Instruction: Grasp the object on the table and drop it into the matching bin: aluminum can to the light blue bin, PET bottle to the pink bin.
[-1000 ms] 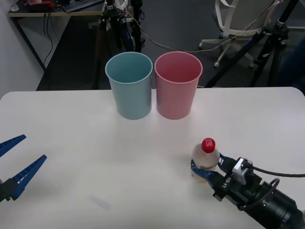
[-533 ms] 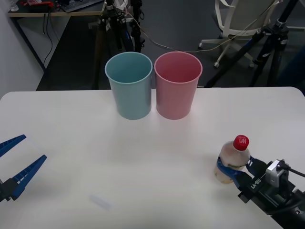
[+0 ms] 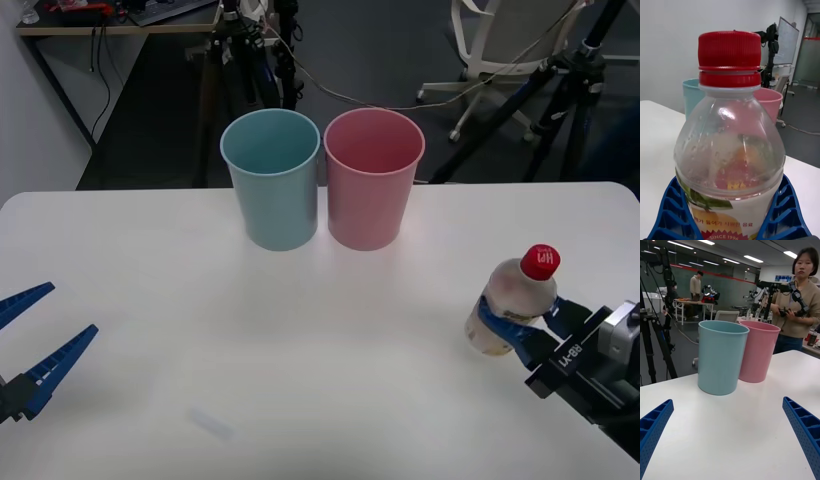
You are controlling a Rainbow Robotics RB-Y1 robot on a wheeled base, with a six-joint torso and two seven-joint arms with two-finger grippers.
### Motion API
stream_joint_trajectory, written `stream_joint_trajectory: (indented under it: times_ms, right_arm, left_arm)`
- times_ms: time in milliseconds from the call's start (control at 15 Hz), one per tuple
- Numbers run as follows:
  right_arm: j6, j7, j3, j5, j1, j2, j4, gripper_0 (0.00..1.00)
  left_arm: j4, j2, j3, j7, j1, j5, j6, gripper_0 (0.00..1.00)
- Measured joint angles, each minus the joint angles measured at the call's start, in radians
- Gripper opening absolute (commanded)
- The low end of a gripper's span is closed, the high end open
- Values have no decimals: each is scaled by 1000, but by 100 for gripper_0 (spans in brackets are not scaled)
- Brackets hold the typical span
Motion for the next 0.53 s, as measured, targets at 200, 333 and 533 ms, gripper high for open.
stream_joint_trajectory:
  times_ms: [200,333,533]
  right_arm:
    - [98,-8,-24,-121,26,-143,-118,0]
    - [133,-11,-58,-197,32,-228,-167,0]
    - [169,-24,-97,-315,13,-339,-212,0]
  left_arm:
    - [0,0,0,0,0,0,0,100]
    - [0,0,0,0,0,0,0,100]
    - [0,0,0,0,0,0,0,100]
